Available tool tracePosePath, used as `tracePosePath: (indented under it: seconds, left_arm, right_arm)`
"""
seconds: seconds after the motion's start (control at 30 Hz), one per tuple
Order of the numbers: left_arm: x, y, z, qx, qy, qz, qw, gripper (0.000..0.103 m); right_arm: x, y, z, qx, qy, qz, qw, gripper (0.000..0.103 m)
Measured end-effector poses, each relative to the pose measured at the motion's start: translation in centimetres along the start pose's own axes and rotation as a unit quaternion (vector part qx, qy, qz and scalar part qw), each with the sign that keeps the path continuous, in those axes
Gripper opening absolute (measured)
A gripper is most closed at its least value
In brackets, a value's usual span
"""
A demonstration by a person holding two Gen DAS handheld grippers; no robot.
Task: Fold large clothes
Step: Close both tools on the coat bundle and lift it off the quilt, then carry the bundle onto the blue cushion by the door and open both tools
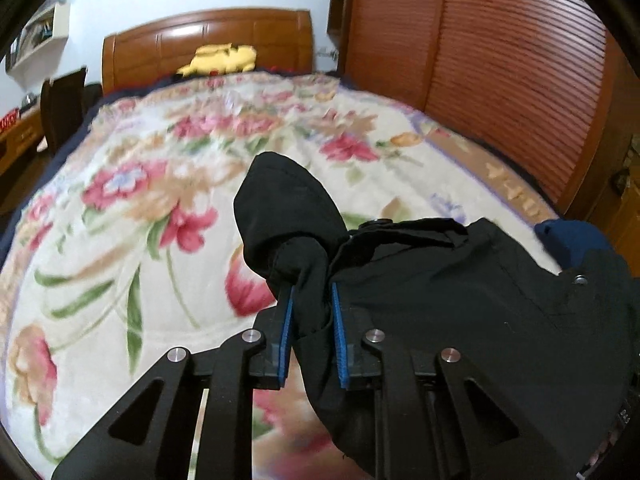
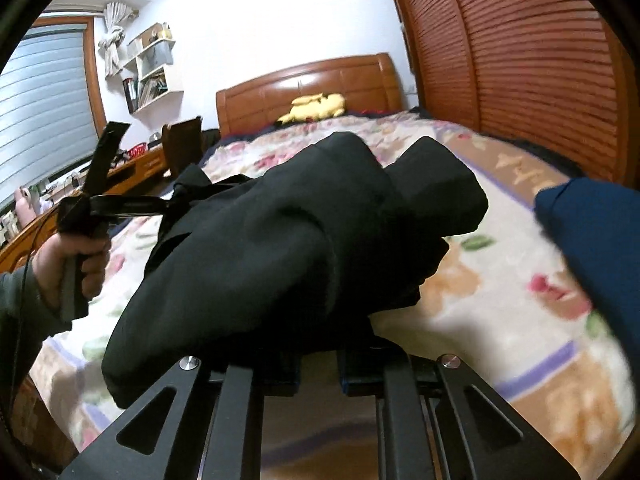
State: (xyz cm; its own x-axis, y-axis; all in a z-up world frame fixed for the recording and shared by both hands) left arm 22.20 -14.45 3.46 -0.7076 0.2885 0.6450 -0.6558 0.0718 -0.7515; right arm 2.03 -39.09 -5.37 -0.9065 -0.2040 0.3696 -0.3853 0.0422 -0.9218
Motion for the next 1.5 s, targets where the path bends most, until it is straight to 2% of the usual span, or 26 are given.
tracePosePath:
  seconds: [0.2, 0.3, 0.57, 0.73, 0.87, 0.93, 0.97, 1.03, 1.1, 1.23, 1.3, 1.33, 1.43, 1.5]
  left_arm:
    - [1.4, -3.1, 6.7, -0.014, 0.036, 0.034, 0.9986, 0.018]
    - [1.3, -4.6, 11.4, -0.026, 0.061, 0.048, 0.9966, 0.018]
    - [1.0, -7.9, 23.7, -0.06, 0.137, 0.077, 0.9857, 0.018]
    - [-1.2, -8.1, 31.6, -0.087, 0.184, 0.077, 0.9761, 0.018]
    - [-2.5, -7.3, 36.4, -0.102, 0.212, 0.065, 0.9698, 0.018]
    - [-3.1, -6.4, 38.5, -0.114, 0.214, 0.053, 0.9687, 0.019]
    - [-3.8, -5.7, 39.6, -0.135, 0.203, 0.042, 0.969, 0.02]
    - [-4.4, -4.9, 40.9, -0.174, 0.18, 0.032, 0.9676, 0.02]
    - [-4.2, -4.1, 41.3, -0.192, 0.165, 0.036, 0.9667, 0.021]
    - [-3.2, -3.3, 40.3, -0.205, 0.154, 0.04, 0.9657, 0.027]
    - [-2.2, -2.7, 39.4, -0.206, 0.156, 0.04, 0.9651, 0.044]
    - [-1.4, -2.3, 38.3, -0.201, 0.158, 0.041, 0.966, 0.045]
    - [-1.0, -1.6, 36.3, -0.187, 0.158, 0.039, 0.9689, 0.046]
    - [-0.6, -1.1, 34.9, -0.177, 0.152, 0.041, 0.9715, 0.046]
  right_arm:
    - [4.1, -2.1, 3.7, 0.047, 0.043, 0.014, 0.998, 0.012]
    - [7.1, -3.4, 6.6, 0.065, 0.081, 0.025, 0.994, 0.012]
    - [14.2, -5.6, 15.0, 0.071, 0.18, 0.039, 0.98, 0.012]
    - [18.2, -4.7, 19.1, 0.065, 0.236, 0.031, 0.969, 0.012]
    - [21.2, -2.8, 22.2, 0.055, 0.275, 0.021, 0.96, 0.012]
    - [21.8, -2.2, 23.7, 0.042, 0.286, 0.019, 0.957, 0.012]
    - [21.9, -1.8, 24.5, 0.033, 0.29, 0.017, 0.956, 0.012]
    - [21.7, -0.5, 25.6, 0.009, 0.293, 0.002, 0.956, 0.012]
    - [21.1, 1.0, 25.8, 0.001, 0.298, -0.021, 0.954, 0.012]
    - [20.4, 2.5, 25.9, -0.006, 0.298, -0.029, 0.954, 0.012]
    - [20.8, 2.4, 26.3, -0.017, 0.296, -0.027, 0.955, 0.012]
    - [21.1, 2.6, 26.4, -0.021, 0.297, -0.027, 0.954, 0.013]
    - [21.6, 2.2, 25.9, -0.027, 0.306, -0.028, 0.951, 0.029]
    - [21.7, 1.4, 26.1, -0.024, 0.31, -0.022, 0.95, 0.046]
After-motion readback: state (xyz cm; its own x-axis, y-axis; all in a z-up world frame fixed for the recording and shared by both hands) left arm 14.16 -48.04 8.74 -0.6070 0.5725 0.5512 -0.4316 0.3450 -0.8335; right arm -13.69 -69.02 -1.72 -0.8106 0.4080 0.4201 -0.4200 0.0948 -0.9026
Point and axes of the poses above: each gripper's, at about its wrist camera, not at the fingertips, and x roughly against the way its jaws point, z to its right, y to its underside, the point moved 3 cm from there along -x, roughly the way its jaws point, and after that the axes turned 3 degrees about x, right-handed, at the moved point
